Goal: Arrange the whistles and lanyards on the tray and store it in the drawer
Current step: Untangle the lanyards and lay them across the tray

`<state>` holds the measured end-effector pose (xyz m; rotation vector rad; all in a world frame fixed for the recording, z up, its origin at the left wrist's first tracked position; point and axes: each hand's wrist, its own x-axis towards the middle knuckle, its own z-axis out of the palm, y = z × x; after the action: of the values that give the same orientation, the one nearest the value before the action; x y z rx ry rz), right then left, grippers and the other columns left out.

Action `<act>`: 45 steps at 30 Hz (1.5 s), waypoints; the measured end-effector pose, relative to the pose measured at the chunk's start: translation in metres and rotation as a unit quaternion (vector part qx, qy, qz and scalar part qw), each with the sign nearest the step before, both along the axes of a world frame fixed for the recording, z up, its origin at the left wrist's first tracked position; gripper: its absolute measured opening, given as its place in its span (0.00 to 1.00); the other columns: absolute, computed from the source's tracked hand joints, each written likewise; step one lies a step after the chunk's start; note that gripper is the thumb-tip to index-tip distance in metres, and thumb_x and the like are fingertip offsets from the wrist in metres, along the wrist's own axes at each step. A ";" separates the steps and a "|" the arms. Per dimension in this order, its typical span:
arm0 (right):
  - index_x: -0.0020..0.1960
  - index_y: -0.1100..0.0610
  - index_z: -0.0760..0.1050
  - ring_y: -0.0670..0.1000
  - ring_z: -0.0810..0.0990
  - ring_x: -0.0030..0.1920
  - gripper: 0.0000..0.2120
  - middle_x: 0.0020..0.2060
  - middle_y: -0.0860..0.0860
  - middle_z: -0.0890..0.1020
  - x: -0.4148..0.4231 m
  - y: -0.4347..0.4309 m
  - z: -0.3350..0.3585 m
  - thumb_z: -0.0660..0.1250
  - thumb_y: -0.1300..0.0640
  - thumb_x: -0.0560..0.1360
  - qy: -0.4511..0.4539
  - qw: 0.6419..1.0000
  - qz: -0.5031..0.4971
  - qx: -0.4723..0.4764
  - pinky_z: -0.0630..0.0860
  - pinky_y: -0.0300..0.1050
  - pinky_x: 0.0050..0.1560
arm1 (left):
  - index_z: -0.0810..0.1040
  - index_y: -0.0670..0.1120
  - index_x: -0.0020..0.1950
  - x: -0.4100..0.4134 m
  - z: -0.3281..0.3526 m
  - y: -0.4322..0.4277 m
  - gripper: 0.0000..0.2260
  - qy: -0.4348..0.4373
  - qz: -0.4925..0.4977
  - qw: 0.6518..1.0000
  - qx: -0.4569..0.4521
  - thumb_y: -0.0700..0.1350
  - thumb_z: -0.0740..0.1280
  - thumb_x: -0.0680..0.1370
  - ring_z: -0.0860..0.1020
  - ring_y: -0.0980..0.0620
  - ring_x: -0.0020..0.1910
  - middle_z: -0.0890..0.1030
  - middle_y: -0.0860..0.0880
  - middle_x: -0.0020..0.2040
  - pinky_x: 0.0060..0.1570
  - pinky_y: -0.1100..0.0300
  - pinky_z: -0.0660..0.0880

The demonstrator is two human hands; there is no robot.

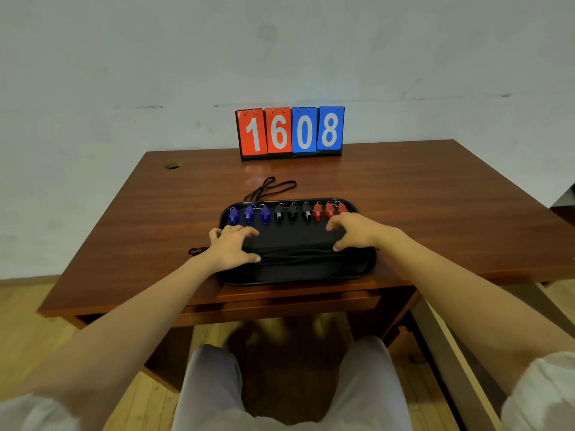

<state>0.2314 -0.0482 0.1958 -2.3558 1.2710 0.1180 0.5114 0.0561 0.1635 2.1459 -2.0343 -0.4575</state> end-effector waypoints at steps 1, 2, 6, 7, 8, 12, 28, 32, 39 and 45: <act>0.66 0.58 0.71 0.54 0.71 0.66 0.24 0.66 0.54 0.73 0.007 -0.003 0.005 0.72 0.57 0.72 -0.018 1.000 0.006 -0.004 0.67 0.45 0.65 | 0.69 0.54 0.68 0.000 0.003 -0.005 0.24 0.017 0.003 1.000 -0.009 0.57 0.68 0.73 0.65 0.49 0.68 0.73 0.51 0.65 0.65 0.49 0.54; 0.65 0.58 0.71 0.54 0.72 0.64 0.22 0.64 0.54 0.74 0.015 -0.006 0.010 0.71 0.56 0.73 -0.035 0.999 0.009 -0.013 0.68 0.45 0.63 | 0.70 0.54 0.67 0.000 0.007 -0.010 0.23 0.029 0.009 0.999 -0.020 0.57 0.68 0.74 0.66 0.49 0.68 0.73 0.51 0.65 0.64 0.49 0.54; 0.65 0.58 0.72 0.53 0.75 0.60 0.18 0.62 0.55 0.75 0.050 -0.027 0.025 0.67 0.56 0.76 -0.072 0.996 0.015 -0.059 0.71 0.44 0.59 | 0.73 0.52 0.64 0.002 0.023 -0.042 0.17 0.022 0.063 0.995 -0.073 0.54 0.66 0.76 0.69 0.48 0.64 0.74 0.50 0.63 0.65 0.48 0.57; 0.65 0.58 0.71 0.54 0.75 0.61 0.17 0.63 0.55 0.75 0.059 -0.035 0.028 0.66 0.56 0.77 -0.077 0.995 0.015 -0.066 0.70 0.45 0.60 | 0.73 0.51 0.63 0.004 0.029 -0.051 0.16 0.019 0.078 0.994 -0.081 0.53 0.66 0.76 0.70 0.48 0.64 0.74 0.49 0.62 0.65 0.48 0.57; 0.65 0.58 0.71 0.54 0.74 0.61 0.17 0.63 0.55 0.74 0.066 -0.042 0.030 0.65 0.56 0.77 -0.081 0.994 0.014 -0.071 0.70 0.46 0.61 | 0.74 0.51 0.63 0.006 0.035 -0.060 0.15 0.020 0.090 0.992 -0.085 0.52 0.65 0.77 0.70 0.47 0.63 0.74 0.49 0.62 0.66 0.48 0.58; 0.64 0.56 0.71 0.54 0.74 0.62 0.16 0.62 0.54 0.74 0.097 -0.077 0.035 0.63 0.58 0.78 -0.090 0.992 0.010 -0.086 0.70 0.46 0.62 | 0.75 0.49 0.62 0.020 0.049 -0.096 0.14 0.018 0.123 0.989 -0.077 0.49 0.64 0.78 0.71 0.46 0.64 0.74 0.47 0.63 0.66 0.47 0.60; 0.62 0.53 0.74 0.57 0.71 0.61 0.13 0.59 0.56 0.72 0.189 -0.172 -0.034 0.64 0.55 0.77 -0.026 0.998 0.059 -0.007 0.69 0.49 0.61 | 0.77 0.47 0.52 0.059 0.000 -0.199 0.11 0.102 0.160 0.981 0.043 0.51 0.70 0.73 0.78 0.47 0.51 0.79 0.49 0.50 0.54 0.52 0.75; 0.59 0.54 0.73 0.58 0.69 0.61 0.10 0.56 0.56 0.72 0.197 -0.185 -0.048 0.64 0.55 0.77 -0.040 0.998 0.030 -0.038 0.71 0.53 0.58 | 0.76 0.46 0.45 0.066 -0.013 -0.210 0.08 0.108 0.184 0.976 0.034 0.50 0.68 0.76 0.79 0.45 0.48 0.81 0.48 0.44 0.46 0.53 0.75; 0.65 0.59 0.71 0.59 0.70 0.60 0.17 0.59 0.59 0.72 0.207 -0.193 -0.057 0.62 0.61 0.76 -0.126 0.980 -0.030 -0.152 0.73 0.55 0.56 | 0.68 0.44 0.61 0.082 -0.019 -0.211 0.14 0.059 0.246 0.966 -0.059 0.41 0.63 0.76 0.74 0.40 0.56 0.74 0.42 0.57 0.54 0.48 0.70; 0.43 0.54 0.74 0.49 0.71 0.46 0.16 0.44 0.49 0.72 0.208 -0.183 -0.049 0.71 0.42 0.70 -0.099 0.993 0.067 -0.020 0.72 0.46 0.45 | 0.79 0.52 0.53 0.092 -0.016 -0.203 0.07 0.089 0.056 0.992 -0.067 0.48 0.67 0.76 0.72 0.48 0.55 0.77 0.50 0.51 0.57 0.51 0.66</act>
<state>0.4392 -0.2311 0.1466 -2.4165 1.0312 -0.0988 0.6031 -0.1466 0.1480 2.0481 -1.7873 -0.4656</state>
